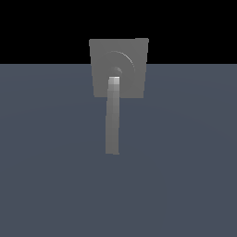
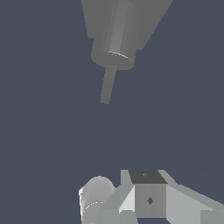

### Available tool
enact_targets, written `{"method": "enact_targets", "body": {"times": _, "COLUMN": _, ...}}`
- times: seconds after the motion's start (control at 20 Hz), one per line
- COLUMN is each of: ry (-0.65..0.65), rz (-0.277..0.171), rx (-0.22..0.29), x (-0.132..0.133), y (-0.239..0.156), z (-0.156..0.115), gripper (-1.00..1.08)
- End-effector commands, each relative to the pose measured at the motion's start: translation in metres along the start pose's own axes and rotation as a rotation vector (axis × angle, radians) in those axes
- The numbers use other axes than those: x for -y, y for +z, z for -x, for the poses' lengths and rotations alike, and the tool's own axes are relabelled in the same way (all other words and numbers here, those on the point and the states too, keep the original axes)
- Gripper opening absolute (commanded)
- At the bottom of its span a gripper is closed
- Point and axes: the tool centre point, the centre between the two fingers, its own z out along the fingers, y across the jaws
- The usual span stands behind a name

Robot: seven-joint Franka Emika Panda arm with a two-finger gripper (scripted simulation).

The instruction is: Turn on the faucet by rotating a designated handle.

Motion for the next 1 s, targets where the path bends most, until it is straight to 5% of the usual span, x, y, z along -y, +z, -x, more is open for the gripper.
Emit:
{"method": "enact_targets", "body": {"times": 0.0, "ry": -0.055, "rz": 0.076, "rx": -0.019, "x": -0.001, "y": -0.005, "z": -0.001, "gripper": -1.0}}
{"method": "enact_targets", "body": {"times": 0.5, "ry": -0.361, "rz": 0.516, "rx": -0.053, "x": 0.003, "y": -0.041, "z": -0.01, "gripper": -1.0}}
{"method": "enact_targets", "body": {"times": 0.95, "ry": -0.651, "rz": 0.95, "rx": 0.043, "x": 0.027, "y": -0.078, "z": -0.022, "gripper": -1.0}}
